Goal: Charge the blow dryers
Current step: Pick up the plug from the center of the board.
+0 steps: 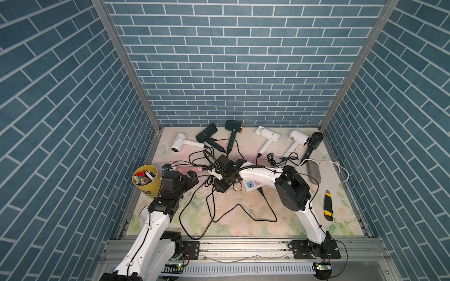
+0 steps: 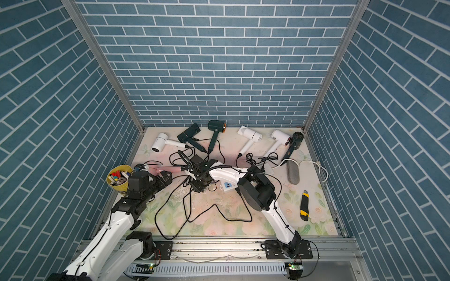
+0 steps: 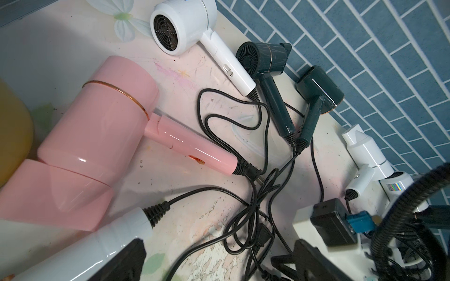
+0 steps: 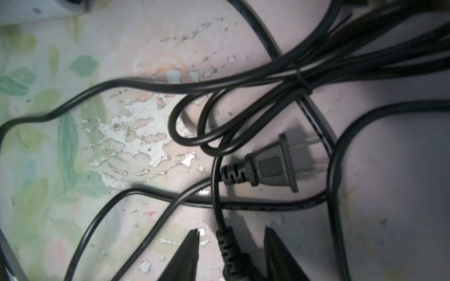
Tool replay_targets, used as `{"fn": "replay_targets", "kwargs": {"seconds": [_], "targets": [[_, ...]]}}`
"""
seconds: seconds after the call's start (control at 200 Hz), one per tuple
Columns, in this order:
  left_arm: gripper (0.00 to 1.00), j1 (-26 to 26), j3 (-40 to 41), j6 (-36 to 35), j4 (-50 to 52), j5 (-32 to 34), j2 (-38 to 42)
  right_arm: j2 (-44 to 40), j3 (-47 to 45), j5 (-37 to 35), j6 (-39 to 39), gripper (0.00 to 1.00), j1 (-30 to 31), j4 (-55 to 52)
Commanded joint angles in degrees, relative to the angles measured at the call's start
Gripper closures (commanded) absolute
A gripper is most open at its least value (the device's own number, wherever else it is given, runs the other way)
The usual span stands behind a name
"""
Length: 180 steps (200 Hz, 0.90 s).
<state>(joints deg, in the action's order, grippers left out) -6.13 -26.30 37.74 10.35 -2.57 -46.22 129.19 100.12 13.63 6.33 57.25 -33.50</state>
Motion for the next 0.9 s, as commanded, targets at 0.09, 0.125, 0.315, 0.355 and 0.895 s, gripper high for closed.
{"fn": "replay_targets", "kwargs": {"seconds": [0.09, 0.125, 0.315, 0.355, 0.895], "targets": [[0.01, 0.5, 1.0, -0.1, -1.2, -0.2, -0.9, 1.8, 0.4, 0.2, -2.6, 0.81, 0.4, -6.2], [0.0, 0.7, 1.0, -0.1, -1.2, -0.2, -1.0, 1.6, 0.3, -0.3, -2.6, 0.85, 0.4, -6.5], [0.01, 0.8, 1.0, -0.1, -1.5, -0.3, -1.2, -1.6, -1.8, -2.8, -2.7, 1.0, 0.6, -6.2], [0.01, 0.8, 1.0, -0.2, -1.5, -0.3, -1.0, -2.7, -2.5, -2.9, -2.5, 1.0, 0.6, -5.5], [0.01, 0.9, 1.3, -0.2, -1.2, -0.2, 0.1, -19.6, -11.0, -8.2, 3.5, 1.0, 0.2, 6.0]]}}
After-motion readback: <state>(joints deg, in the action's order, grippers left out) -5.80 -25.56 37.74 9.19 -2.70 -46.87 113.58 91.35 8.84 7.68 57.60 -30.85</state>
